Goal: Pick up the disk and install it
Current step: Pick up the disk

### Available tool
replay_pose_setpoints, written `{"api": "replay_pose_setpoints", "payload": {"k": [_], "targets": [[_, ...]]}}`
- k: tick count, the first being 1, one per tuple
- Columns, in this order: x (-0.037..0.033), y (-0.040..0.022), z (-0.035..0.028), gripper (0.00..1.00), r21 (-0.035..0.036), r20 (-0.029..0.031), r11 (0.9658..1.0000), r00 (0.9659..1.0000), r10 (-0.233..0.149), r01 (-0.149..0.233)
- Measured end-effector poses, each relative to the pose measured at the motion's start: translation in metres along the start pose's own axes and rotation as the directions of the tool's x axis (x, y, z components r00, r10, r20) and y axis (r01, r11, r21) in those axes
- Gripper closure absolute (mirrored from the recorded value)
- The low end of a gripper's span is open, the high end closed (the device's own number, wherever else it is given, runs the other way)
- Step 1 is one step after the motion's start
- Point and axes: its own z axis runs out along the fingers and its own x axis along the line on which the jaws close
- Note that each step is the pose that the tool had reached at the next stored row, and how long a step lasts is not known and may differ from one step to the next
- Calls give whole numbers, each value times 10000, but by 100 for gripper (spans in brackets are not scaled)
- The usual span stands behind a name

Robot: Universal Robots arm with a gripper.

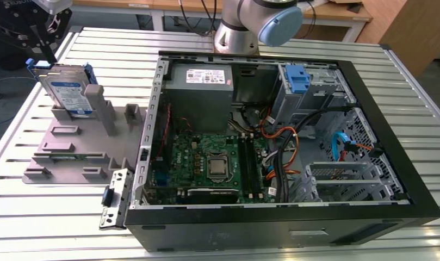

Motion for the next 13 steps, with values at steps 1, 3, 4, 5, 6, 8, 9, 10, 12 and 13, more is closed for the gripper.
{"api": "replay_pose_setpoints", "payload": {"k": [1,3,4,5,6,8,9,10,12,13], "targets": [[0,0,0,89,0,0,10000,10000,-1,1],[0,0,0,89,0,0,10000,10000,-1,1],[0,0,0,89,0,0,10000,10000,-2,2],[0,0,0,89,0,0,10000,10000,-3,3],[0,0,0,89,0,0,10000,10000,-3,3],[0,0,0,89,0,0,10000,10000,-4,4],[0,0,0,89,0,0,10000,10000,-5,5],[0,0,0,89,0,-1,10000,10000,-15,15],[0,0,0,89,1,-5,9999,9999,-123,123],[0,0,1,89,3,-9,9997,9997,-252,252]]}}
